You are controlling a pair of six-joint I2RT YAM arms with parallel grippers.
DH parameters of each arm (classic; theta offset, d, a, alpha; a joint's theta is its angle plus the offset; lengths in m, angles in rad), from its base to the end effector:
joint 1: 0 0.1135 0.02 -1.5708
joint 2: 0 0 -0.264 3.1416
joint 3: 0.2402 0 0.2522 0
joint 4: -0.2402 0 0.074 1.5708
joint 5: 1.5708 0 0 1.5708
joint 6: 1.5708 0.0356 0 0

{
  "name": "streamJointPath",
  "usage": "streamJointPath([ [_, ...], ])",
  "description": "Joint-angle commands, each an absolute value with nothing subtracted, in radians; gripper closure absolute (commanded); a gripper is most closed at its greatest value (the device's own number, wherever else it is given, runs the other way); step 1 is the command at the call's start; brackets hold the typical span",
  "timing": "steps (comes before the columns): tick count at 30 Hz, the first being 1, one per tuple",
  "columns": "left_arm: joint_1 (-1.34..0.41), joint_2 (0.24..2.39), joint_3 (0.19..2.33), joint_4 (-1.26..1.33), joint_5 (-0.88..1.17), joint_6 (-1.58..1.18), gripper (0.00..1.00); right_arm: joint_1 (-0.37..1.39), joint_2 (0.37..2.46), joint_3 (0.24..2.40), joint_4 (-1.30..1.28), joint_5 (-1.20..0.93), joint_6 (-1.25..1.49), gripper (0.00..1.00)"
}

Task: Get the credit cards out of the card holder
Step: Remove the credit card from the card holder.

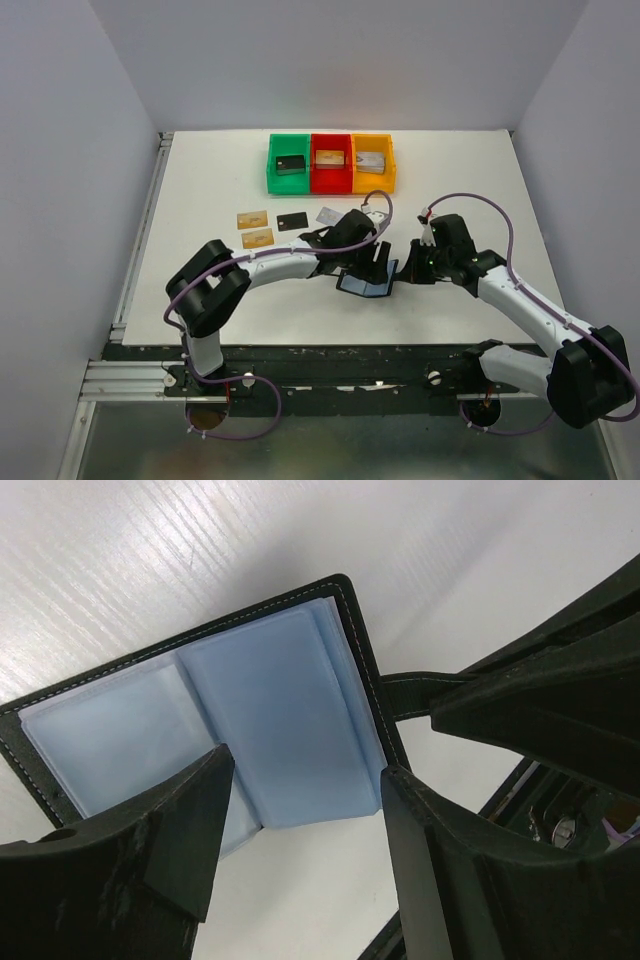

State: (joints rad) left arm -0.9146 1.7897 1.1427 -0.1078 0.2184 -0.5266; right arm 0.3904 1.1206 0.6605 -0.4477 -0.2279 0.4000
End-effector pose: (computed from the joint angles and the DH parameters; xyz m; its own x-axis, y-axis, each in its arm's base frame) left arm 0.2307 -0.3123 0.1969 -0.7985 0.2328 -0.5551 0.5419 0.6796 -0.4944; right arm 0.1987 0.0905 0.2105 -0.8658 0.0540 -0.4976 -0.1761 0.8978 0.4037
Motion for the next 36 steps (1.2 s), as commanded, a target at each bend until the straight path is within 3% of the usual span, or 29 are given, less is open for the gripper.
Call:
streamJointPath([
  [1, -0.93, 1.825, 1.184, -0.149, 0.229, -0.499, 0.26, 0.387, 1.118, 0.678, -0.462, -0.216, 0.397, 1.0],
  [17, -0.948, 1.878, 1.238, -0.205, 0.198, -0.466, 0.25, 0.387, 1.109, 0.678, -0.46, -0.241, 0.405, 1.0],
  [36, -0.948, 1.764, 1.178, -0.224, -0.032, -0.494, 0.26, 0.387, 1.101, 0.678, -0.469, -0.236, 0.391, 1.0],
])
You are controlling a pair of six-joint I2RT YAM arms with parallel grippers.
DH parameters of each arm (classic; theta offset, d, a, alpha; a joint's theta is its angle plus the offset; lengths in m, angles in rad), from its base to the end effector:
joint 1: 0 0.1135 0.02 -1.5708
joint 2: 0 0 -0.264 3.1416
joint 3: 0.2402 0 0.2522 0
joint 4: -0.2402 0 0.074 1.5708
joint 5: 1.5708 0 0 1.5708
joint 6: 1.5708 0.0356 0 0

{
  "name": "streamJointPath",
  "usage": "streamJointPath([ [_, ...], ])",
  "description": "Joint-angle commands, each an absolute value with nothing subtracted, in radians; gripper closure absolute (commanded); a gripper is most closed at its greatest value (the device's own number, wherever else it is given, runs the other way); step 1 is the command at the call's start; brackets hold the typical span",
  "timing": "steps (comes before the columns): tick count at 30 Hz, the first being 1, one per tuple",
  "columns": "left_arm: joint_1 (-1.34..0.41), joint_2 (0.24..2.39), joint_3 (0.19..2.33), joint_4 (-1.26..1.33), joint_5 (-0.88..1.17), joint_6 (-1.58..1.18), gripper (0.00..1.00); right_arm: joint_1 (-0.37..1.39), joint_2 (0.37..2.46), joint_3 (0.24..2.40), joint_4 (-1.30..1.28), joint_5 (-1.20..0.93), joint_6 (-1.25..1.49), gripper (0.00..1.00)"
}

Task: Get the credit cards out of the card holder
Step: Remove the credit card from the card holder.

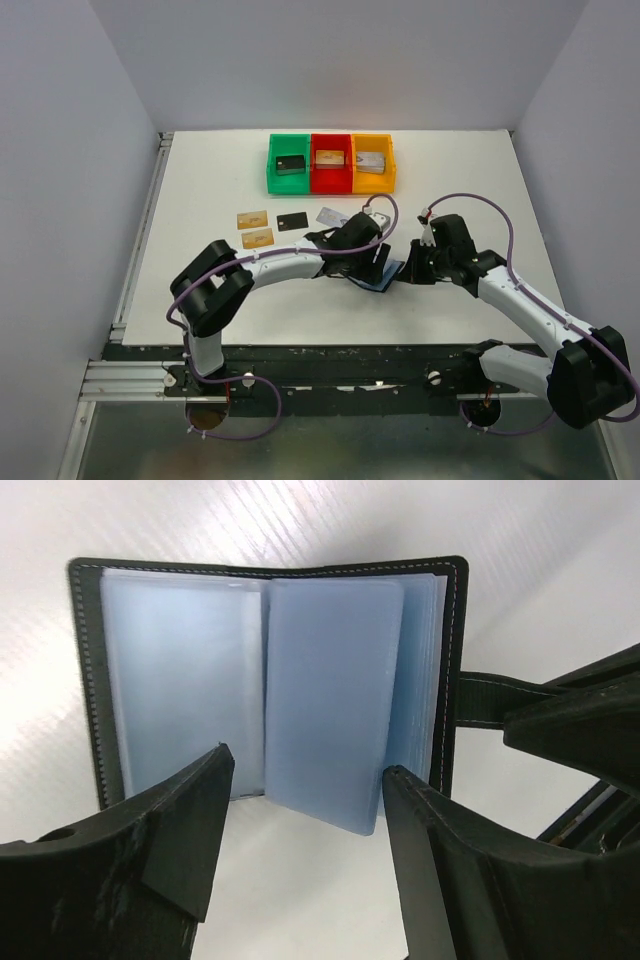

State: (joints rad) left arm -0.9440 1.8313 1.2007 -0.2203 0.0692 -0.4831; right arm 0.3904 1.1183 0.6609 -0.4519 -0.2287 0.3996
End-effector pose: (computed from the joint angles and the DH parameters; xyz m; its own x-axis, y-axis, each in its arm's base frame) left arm 0.2288 -0.3201 0.1903 -0.7783 0.2846 -0.5597 0.5343 0.7684 -0.3523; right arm 0.1982 0.0903 0.2108 -0.8665 0.0532 -0.4963 -0.1762 0.8977 0.4038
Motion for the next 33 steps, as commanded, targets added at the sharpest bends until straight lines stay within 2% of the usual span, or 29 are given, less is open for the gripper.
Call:
streamJointPath([
  [1, -0.948, 1.756, 1.175, -0.221, -0.04, -0.495, 0.26, 0.387, 1.098, 0.68, -0.471, -0.236, 0.387, 1.0],
  [16, -0.943, 1.773, 1.18, -0.229, -0.064, -0.492, 0.29, 0.387, 1.08, 0.673, -0.488, -0.226, 0.379, 1.0],
  [18, -0.94, 1.778, 1.18, -0.227, -0.055, -0.488, 0.37, 0.388, 1.078, 0.675, -0.494, -0.215, 0.376, 1.0],
  [20, -0.936, 1.784, 1.178, -0.233, -0.052, -0.486, 0.55, 0.388, 1.078, 0.678, -0.502, -0.201, 0.373, 0.99],
  [22, -0.934, 1.783, 1.169, -0.233, -0.054, -0.488, 0.68, 0.388, 1.08, 0.68, -0.508, -0.192, 0.37, 1.0],
  [26, -0.933, 1.767, 1.14, -0.233, -0.061, -0.495, 0.79, 0.385, 1.089, 0.686, -0.511, -0.19, 0.367, 1.0],
  [30, -0.931, 1.735, 1.106, -0.244, -0.061, -0.502, 1.0, 0.387, 1.109, 0.698, -0.508, -0.193, 0.351, 1.0],
  [33, -0.933, 1.681, 1.056, -0.247, -0.074, -0.528, 1.0, 0.387, 1.13, 0.715, -0.497, -0.212, 0.331, 1.0],
])
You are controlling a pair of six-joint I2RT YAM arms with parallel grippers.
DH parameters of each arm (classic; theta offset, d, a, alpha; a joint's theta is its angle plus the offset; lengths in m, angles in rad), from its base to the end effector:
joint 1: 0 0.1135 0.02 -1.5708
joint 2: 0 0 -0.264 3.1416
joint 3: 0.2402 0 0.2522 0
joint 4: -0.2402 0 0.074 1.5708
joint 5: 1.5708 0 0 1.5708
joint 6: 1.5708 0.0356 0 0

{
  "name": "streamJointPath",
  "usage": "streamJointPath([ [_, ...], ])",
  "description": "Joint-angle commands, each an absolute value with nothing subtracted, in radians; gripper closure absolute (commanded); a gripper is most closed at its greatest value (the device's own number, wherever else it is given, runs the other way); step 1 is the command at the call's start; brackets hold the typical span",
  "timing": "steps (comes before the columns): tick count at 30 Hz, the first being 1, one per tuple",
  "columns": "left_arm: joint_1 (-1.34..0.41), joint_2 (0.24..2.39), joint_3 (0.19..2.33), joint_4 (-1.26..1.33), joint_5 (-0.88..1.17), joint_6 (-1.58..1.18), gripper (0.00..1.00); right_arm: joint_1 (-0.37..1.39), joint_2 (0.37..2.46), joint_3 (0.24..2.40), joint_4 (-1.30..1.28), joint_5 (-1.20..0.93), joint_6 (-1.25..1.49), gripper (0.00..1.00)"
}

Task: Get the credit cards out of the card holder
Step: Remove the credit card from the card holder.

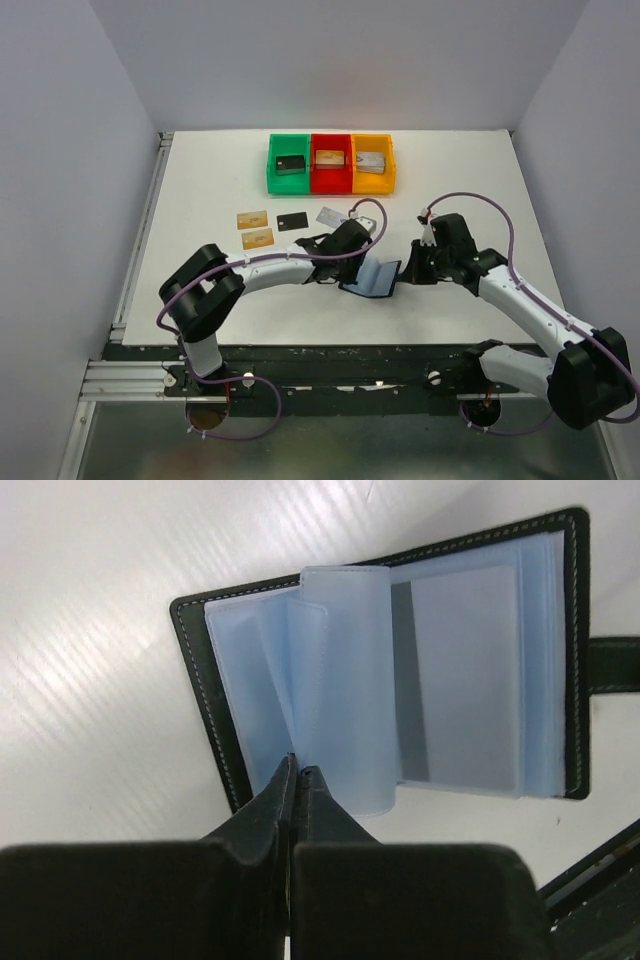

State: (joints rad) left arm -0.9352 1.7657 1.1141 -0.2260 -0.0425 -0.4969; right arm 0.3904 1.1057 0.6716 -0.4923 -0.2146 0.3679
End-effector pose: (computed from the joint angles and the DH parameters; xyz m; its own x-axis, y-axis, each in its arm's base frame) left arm 0.2222 -0.2987 0.1874 -0.7770 0.2510 -0.5773 0.4749 0.8357 -0.2759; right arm 0.1954 0.0886 0.2139 -0.8661 0.0236 -0.4993 -0.1914 0.9071 0.3749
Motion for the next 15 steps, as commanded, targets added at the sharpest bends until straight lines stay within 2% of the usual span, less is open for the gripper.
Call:
streamJointPath([
  [1, -0.933, 1.658, 1.036, -0.25, -0.08, -0.538, 1.0, 0.387, 1.138, 0.716, -0.489, -0.222, 0.322, 1.0],
  [7, -0.931, 1.52, 0.888, -0.246, -0.129, -0.597, 1.0, 0.387, 1.207, 0.744, -0.451, -0.308, 0.296, 1.0],
  [13, -0.933, 1.476, 0.848, -0.245, -0.155, -0.609, 1.0, 0.387, 1.253, 0.778, -0.451, -0.321, 0.278, 1.0],
  [14, -0.933, 1.474, 0.848, -0.248, -0.156, -0.609, 0.99, 0.387, 1.259, 0.784, -0.456, -0.322, 0.275, 1.0],
  [15, -0.933, 1.468, 0.847, -0.25, -0.158, -0.611, 0.91, 0.387, 1.267, 0.788, -0.459, -0.319, 0.27, 1.0],
])
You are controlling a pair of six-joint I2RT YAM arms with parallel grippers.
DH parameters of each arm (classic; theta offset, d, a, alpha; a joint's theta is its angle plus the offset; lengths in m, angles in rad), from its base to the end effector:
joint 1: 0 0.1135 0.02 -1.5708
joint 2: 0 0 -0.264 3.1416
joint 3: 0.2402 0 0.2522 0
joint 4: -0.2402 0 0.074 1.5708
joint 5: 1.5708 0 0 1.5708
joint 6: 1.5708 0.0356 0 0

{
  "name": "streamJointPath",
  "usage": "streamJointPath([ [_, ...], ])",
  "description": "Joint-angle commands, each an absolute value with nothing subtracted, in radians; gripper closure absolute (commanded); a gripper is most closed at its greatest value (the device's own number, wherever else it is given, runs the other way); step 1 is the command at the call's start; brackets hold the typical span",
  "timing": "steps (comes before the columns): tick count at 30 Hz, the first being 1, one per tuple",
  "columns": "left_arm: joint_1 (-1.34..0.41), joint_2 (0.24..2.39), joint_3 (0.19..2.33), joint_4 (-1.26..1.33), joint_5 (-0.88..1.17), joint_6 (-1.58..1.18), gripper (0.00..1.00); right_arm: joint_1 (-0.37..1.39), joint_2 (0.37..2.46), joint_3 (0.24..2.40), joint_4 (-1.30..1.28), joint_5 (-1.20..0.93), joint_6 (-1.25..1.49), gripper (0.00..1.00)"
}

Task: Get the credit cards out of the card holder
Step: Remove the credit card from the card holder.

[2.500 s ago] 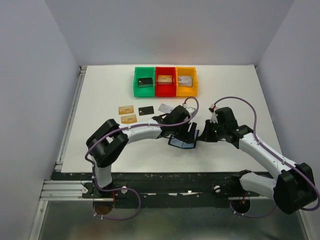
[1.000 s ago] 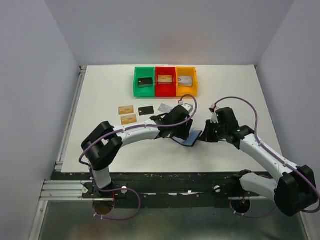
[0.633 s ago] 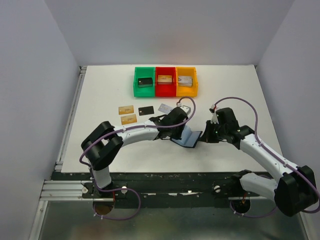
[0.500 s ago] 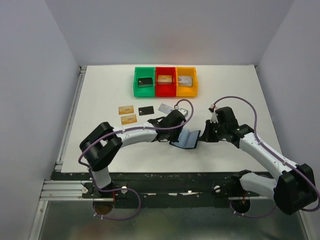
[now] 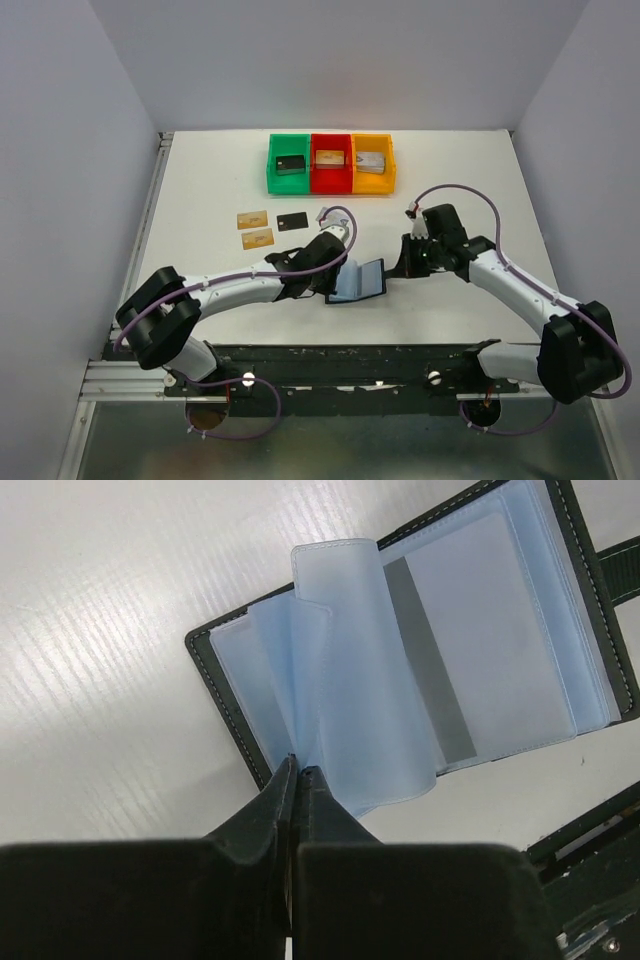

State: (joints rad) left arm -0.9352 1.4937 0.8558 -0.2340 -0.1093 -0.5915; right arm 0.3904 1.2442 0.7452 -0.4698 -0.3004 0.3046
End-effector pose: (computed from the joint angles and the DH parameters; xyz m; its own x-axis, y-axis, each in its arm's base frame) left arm 0.1827 -0.2412 0.1953 -0.8001 0.1509 -0.5806 0.3760 0.8802 -0.2894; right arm 0.2182 0.1012 0.2100 -0.8826 -0.0534 -0.4671 -0.2660 0.8759 0.4025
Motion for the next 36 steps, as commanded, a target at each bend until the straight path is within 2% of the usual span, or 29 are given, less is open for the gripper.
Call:
streamJointPath([
  [1, -0.933, 1.463, 0.844, -0.25, -0.164, -0.612, 0.83, 0.387, 1.27, 0.792, -0.457, -0.319, 0.268, 1.0],
  [3, -0.933, 1.445, 0.836, -0.25, -0.175, -0.615, 0.57, 0.387, 1.276, 0.795, -0.457, -0.318, 0.265, 1.0],
  [4, -0.933, 1.437, 0.833, -0.252, -0.181, -0.615, 0.49, 0.387, 1.279, 0.795, -0.459, -0.316, 0.264, 1.0],
  [7, -0.933, 1.417, 0.836, -0.27, -0.199, -0.618, 0.35, 0.387, 1.285, 0.792, -0.456, -0.316, 0.262, 1.0],
  [12, -0.933, 1.373, 0.848, -0.264, -0.212, -0.608, 0.33, 0.385, 1.289, 0.782, -0.449, -0.319, 0.265, 1.0],
  [15, -0.933, 1.381, 0.87, -0.194, -0.129, -0.569, 0.34, 0.388, 1.292, 0.776, -0.445, -0.324, 0.267, 1.0],
  [19, -0.933, 1.475, 0.966, -0.149, -0.005, -0.531, 0.39, 0.387, 1.299, 0.776, -0.445, -0.319, 0.265, 1.0],
  [24, -0.933, 1.577, 1.055, -0.135, 0.097, -0.509, 0.38, 0.387, 1.298, 0.779, -0.448, -0.319, 0.264, 1.0],
  [28, -0.939, 1.644, 1.106, -0.167, 0.106, -0.503, 0.31, 0.387, 1.292, 0.781, -0.449, -0.327, 0.27, 1.0],
  [29, -0.94, 1.654, 1.112, -0.166, 0.106, -0.502, 0.27, 0.385, 1.29, 0.779, -0.446, -0.33, 0.271, 1.0],
  [30, -0.942, 1.664, 1.114, -0.169, 0.107, -0.502, 0.18, 0.387, 1.287, 0.778, -0.446, -0.336, 0.273, 1.0],
  [32, -0.943, 1.686, 1.124, -0.172, 0.113, -0.5, 0.11, 0.387, 1.284, 0.775, -0.44, -0.344, 0.278, 1.0],
  [36, -0.951, 1.726, 1.155, -0.192, 0.11, -0.486, 0.11, 0.387, 1.282, 0.767, -0.425, -0.364, 0.284, 1.0],
])
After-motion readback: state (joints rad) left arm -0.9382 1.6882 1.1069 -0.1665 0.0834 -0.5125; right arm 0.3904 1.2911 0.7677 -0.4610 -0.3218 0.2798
